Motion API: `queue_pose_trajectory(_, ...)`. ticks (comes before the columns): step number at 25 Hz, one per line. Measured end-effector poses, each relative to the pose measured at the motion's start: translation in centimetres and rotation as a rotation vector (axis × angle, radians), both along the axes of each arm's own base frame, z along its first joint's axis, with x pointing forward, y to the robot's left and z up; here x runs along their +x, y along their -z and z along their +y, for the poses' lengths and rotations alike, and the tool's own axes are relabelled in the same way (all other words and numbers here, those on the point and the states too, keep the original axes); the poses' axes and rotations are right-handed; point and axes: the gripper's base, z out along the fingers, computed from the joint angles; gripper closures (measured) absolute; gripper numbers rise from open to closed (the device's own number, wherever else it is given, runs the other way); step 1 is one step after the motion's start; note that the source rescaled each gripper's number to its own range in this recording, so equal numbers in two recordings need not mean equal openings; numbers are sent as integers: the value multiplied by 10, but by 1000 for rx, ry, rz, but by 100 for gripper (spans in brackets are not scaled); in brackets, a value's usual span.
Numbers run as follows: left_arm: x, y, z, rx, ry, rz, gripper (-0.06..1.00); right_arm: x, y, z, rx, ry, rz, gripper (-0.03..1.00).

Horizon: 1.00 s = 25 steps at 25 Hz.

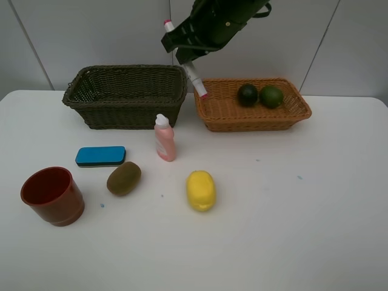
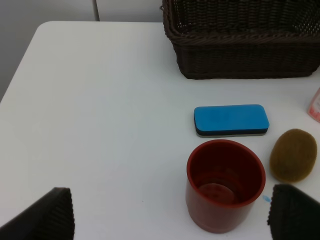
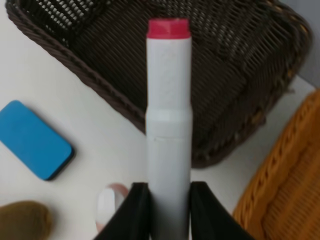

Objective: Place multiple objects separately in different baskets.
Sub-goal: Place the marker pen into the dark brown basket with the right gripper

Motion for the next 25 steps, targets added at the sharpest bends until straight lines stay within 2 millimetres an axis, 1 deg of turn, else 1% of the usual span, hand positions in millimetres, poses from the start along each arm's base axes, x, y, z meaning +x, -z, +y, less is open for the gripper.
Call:
queue_pose_trajectory(6, 0, 0, 0, 0, 0, 0, -5, 21, 8, 43, 7, -69, -70, 97)
queue_pose_trajectory(7, 0, 0, 0, 0, 0, 0, -5, 24, 8, 48, 14, -75, -82, 97)
queue_pose_trajectory(11, 0, 0, 0, 0, 0, 0, -5, 38, 18, 67, 25, -88, -100, 97)
queue_pose_trajectory(14, 0, 0, 0, 0, 0, 0, -5, 46, 27, 77, 34, -91, -114, 97)
queue_pose_trajectory(16, 0, 0, 0, 0, 0, 0, -5, 51, 36, 81, 40, -90, -119, 97)
queue_pose_trajectory(25, 0, 0, 0, 0, 0, 0, -5, 70, 73, 94, 89, -70, -202, 97)
